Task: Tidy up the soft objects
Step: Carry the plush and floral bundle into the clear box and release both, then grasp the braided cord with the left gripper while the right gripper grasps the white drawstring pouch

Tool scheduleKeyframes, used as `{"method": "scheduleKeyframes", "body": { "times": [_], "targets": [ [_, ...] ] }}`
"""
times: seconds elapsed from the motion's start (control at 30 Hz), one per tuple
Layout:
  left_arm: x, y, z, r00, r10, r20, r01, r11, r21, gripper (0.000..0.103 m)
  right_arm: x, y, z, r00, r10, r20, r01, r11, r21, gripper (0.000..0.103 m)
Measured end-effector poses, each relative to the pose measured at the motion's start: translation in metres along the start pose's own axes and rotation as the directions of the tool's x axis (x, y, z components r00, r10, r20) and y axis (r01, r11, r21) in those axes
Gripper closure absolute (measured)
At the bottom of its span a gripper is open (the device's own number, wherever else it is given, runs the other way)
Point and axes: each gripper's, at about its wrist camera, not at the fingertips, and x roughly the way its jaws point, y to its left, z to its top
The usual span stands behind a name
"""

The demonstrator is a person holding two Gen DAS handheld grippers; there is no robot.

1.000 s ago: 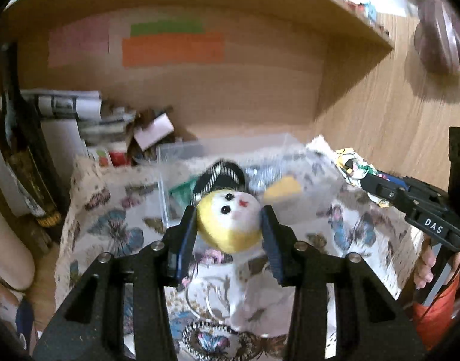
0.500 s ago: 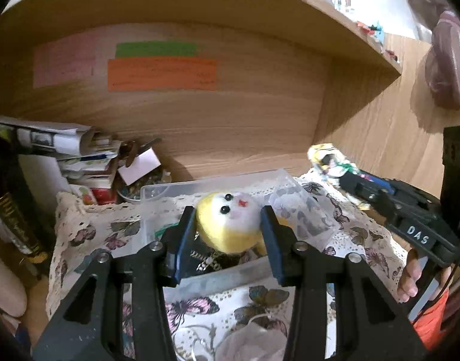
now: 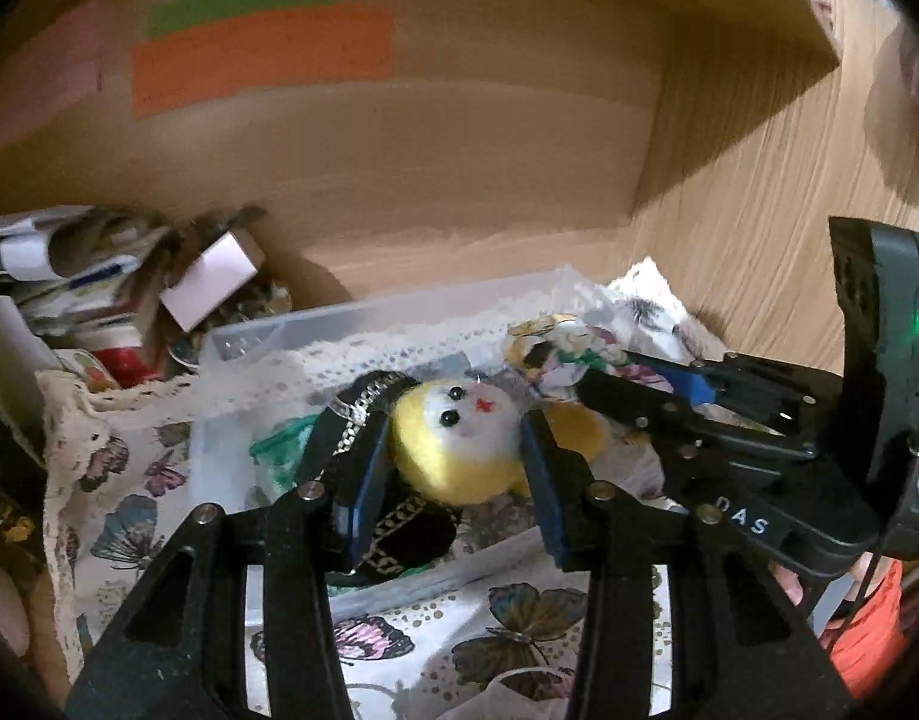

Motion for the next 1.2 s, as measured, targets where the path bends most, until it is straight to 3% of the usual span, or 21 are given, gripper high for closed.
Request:
{"method": "scheduleKeyframes", "body": {
  "times": [0.27,0.4,0.57,0.7,0.8,0.93,1.07,1.2],
  "targets": [
    [0.023,-0.001,-0.003,0.998,-0.002,-0.057,0.002,1.000,-0.006,0.060,0.007,0.008,-0.002,0.999,-0.041,-0.023,0.040,0.998,-0.054,0.079],
    [0.027,-0.002,-0.005,0.998,0.022,-0.067,-0.021,1.000,0.013,0.054,0.007,0.012,-0.001,0.996,-0.087,-0.023,0.085,0.993,-0.081,0.066],
    [0.020,0.007,-0.006,0.998,0.001,-0.063,-0.003,1.000,-0.029,0.037,-0.005,0.006,0.000,0.996,-0.089,0.003,0.089,0.995,-0.051,0.045],
    [0.003,0.010,-0.006,1.000,0.012,-0.025,-0.013,0.999,-0.040,0.030,-0.023,0.007,0.001,0.995,-0.087,0.056,0.089,0.995,-0.042,0.028],
    [-0.017,0.010,-0.006,1.000,0.026,0.017,-0.025,0.999,-0.030,0.028,-0.040,0.013,0.002,0.990,-0.097,0.103,0.103,0.993,-0.059,0.022],
    [-0.048,0.011,-0.005,0.994,0.048,0.096,-0.045,0.999,-0.030,0.015,-0.062,0.024,0.003,0.983,-0.090,0.161,0.103,0.992,-0.075,0.021],
    [-0.079,0.014,-0.009,0.980,0.091,0.177,-0.083,0.995,-0.054,0.003,-0.085,0.031,0.001,0.976,-0.055,0.211,0.073,0.994,-0.079,0.015],
    [-0.103,0.019,-0.019,0.964,0.150,0.220,-0.142,0.989,-0.050,0.000,-0.102,0.043,-0.007,0.966,-0.003,0.260,0.030,0.995,-0.100,0.000]
  ]
}}
